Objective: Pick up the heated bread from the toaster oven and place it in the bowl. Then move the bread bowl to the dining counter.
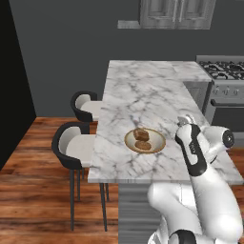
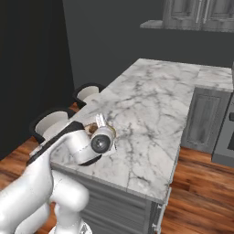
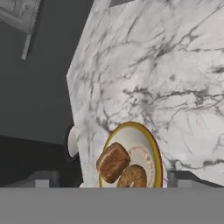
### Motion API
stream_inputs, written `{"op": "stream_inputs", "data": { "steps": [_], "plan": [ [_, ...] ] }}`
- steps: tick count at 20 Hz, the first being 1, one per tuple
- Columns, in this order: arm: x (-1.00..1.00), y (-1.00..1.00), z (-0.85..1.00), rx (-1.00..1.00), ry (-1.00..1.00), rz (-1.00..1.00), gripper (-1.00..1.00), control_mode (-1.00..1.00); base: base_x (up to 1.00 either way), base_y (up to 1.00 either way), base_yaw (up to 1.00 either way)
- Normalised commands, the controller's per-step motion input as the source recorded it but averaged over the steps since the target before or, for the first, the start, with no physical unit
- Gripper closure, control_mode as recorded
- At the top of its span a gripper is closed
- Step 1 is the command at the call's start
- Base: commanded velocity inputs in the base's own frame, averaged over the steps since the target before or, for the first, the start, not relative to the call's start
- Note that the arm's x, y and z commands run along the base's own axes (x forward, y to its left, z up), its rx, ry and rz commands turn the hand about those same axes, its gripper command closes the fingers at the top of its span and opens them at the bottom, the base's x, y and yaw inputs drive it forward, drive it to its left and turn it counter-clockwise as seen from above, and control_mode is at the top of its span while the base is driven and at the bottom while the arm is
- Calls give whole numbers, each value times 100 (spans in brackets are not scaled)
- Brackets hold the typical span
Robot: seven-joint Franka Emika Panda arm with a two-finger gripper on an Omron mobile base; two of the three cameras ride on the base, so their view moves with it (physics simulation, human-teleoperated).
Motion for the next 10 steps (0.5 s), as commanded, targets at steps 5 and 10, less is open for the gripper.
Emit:
{"op": "stream_inputs", "data": {
  "steps": [5, 10],
  "plan": [
    [-90, -2, 100, 0, -25, -8, -100, -100, 0, 0, 0],
    [-63, 4, 60, 0, -31, 0, -100, -100, 0, 0, 0]
  ]
}}
